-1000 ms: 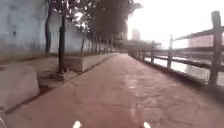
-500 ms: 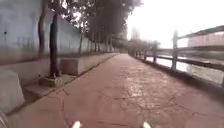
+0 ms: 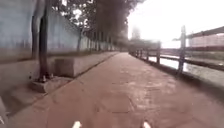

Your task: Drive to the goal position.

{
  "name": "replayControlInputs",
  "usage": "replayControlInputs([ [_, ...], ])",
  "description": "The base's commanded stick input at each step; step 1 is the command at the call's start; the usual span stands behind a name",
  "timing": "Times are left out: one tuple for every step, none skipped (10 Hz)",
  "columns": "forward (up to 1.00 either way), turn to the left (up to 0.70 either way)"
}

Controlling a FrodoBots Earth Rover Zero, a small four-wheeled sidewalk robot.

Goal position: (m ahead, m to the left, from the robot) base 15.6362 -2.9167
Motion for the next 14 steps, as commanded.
replayControlInputs([
  [0.7,0.0],
  [0.7,0.0],
  [0.7,0.0],
  [0.7,0.0],
  [0.7,0.0],
  [0.7,0.0],
  [0.7,0.0],
  [0.7,0.0],
  [0.7,0.0],
  [0.7,0.0],
  [0.7,0.0],
  [0.7,0.0],
  [0.7,0.0],
  [0.7,0.0],
])
